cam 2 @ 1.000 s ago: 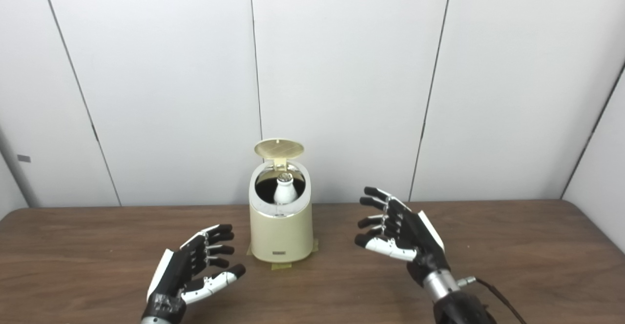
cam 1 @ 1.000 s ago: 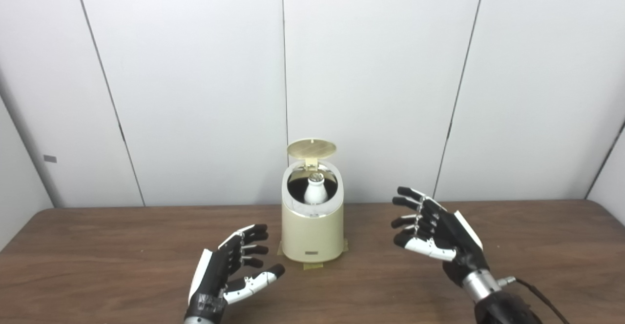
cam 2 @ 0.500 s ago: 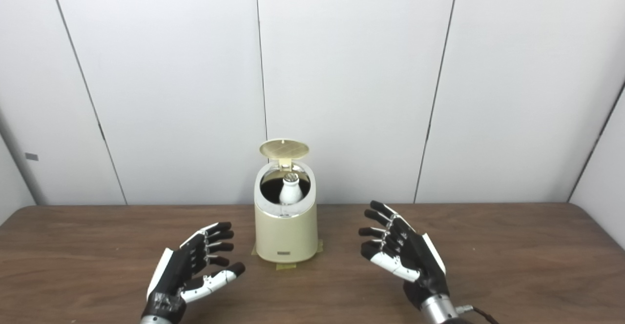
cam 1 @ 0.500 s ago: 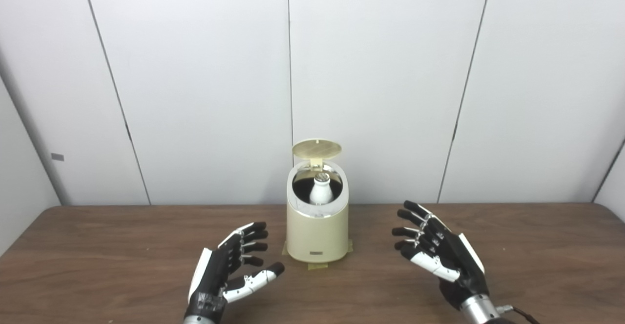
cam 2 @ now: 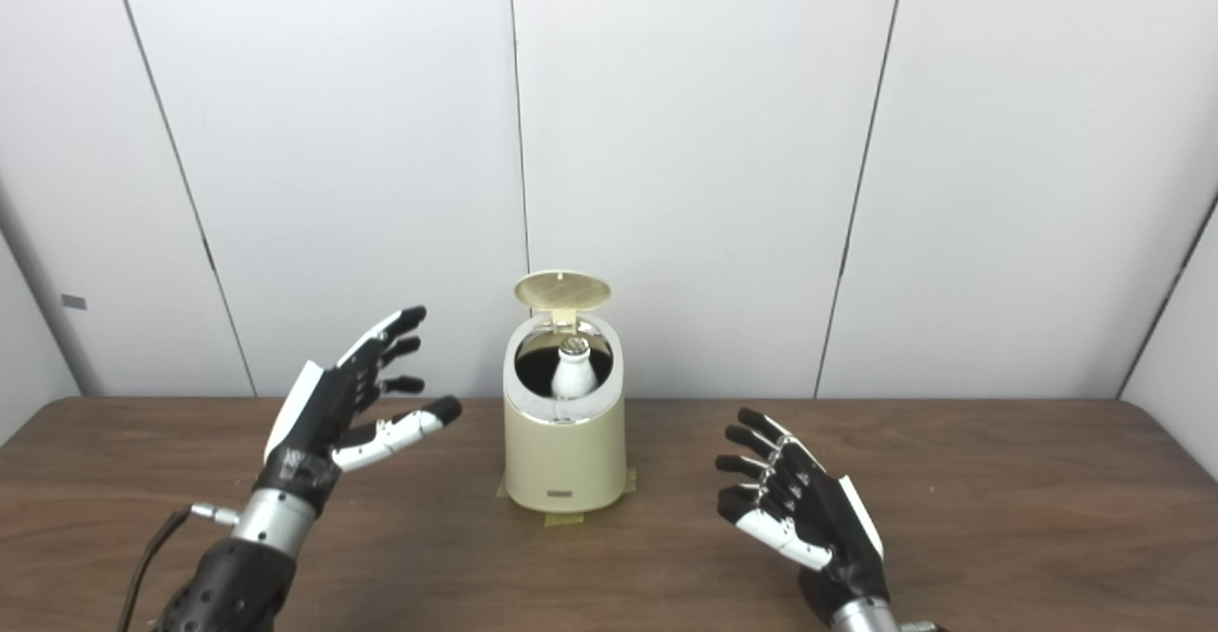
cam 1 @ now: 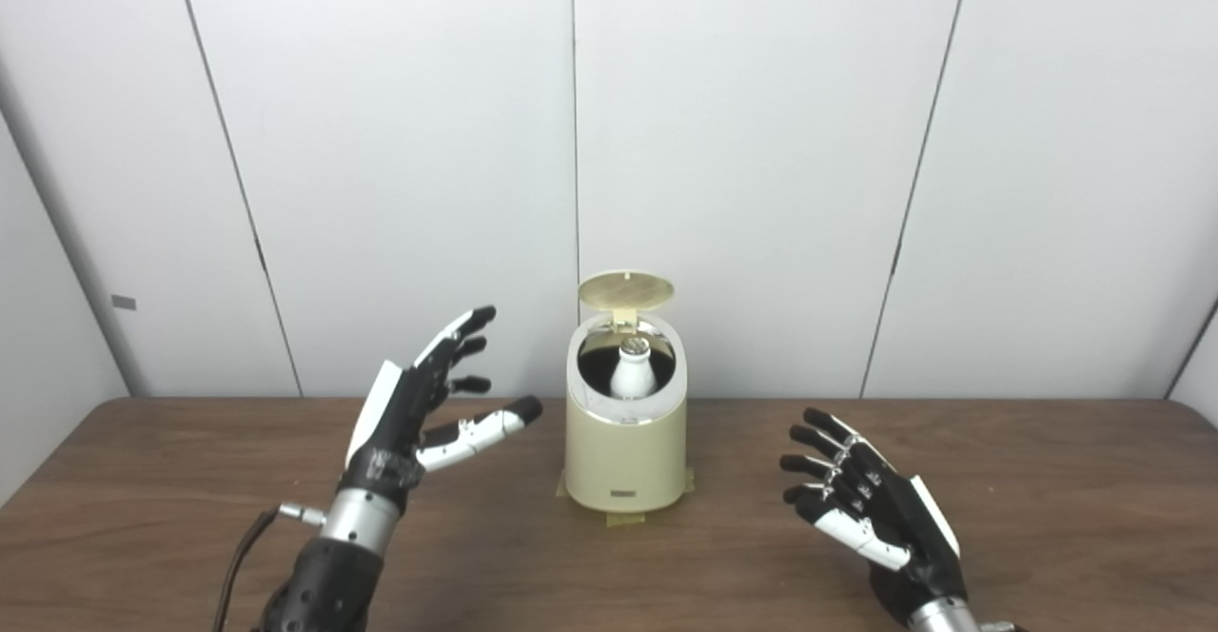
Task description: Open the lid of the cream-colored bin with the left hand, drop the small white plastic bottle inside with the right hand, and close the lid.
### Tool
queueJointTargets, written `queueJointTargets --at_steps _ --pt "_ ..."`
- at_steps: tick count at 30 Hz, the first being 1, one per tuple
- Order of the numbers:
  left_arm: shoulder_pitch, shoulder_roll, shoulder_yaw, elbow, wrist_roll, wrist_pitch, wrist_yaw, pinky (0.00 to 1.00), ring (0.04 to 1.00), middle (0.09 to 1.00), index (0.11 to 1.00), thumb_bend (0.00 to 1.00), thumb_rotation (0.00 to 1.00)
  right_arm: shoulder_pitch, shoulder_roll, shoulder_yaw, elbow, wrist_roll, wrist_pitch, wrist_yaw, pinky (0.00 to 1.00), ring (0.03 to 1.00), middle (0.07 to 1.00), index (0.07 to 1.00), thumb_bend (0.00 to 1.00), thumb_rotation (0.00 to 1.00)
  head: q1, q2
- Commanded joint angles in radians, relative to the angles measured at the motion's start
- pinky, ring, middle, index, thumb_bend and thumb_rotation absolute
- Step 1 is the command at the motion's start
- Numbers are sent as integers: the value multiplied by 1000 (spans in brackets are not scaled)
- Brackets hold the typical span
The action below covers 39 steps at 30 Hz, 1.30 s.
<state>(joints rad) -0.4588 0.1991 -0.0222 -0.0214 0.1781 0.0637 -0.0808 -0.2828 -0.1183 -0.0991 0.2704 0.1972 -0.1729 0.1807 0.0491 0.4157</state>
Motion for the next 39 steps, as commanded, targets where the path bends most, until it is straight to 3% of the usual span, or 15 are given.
queueJointTargets --at_steps 1,6,10,13,22,25,31,39 --pt "-97 13 -9 -9 11 4 -9 730 915 955 947 878 392 -25 4 0 -40 -8 -42 -10 528 706 810 822 951 337 -1 0" --pt "-189 14 -35 43 24 25 -27 772 911 953 939 863 354 -27 -1 2 -22 -7 -69 1 534 716 811 824 932 333 -8 -3" --pt "-252 9 -70 120 62 9 -23 769 919 961 936 880 387 -25 -1 2 -26 -10 -72 -5 537 714 808 819 932 338 -11 -5" --pt "-291 9 -87 183 55 -9 -46 834 958 995 947 892 390 -24 4 4 -39 -12 -66 -10 529 703 800 817 924 329 -15 -5" --pt "-378 74 -201 297 195 -58 -91 951 1000 974 944 890 444 -25 11 9 -49 -17 -66 -13 514 670 798 815 905 350 -26 -5" --pt "-390 84 -222 312 232 -56 -92 936 990 939 914 905 458 -21 15 13 -66 -25 -55 -23 519 666 795 813 908 353 -29 -3" --pt "-393 89 -237 326 256 -43 -114 1000 1000 920 894 916 452 -23 17 17 -67 -22 -50 -25 519 662 791 814 903 353 -35 1" --pt "-383 113 -247 294 292 -47 -144 1000 1000 883 836 898 432 -25 24 16 -76 -5 -24 -29 529 668 786 806 915 342 -40 6"
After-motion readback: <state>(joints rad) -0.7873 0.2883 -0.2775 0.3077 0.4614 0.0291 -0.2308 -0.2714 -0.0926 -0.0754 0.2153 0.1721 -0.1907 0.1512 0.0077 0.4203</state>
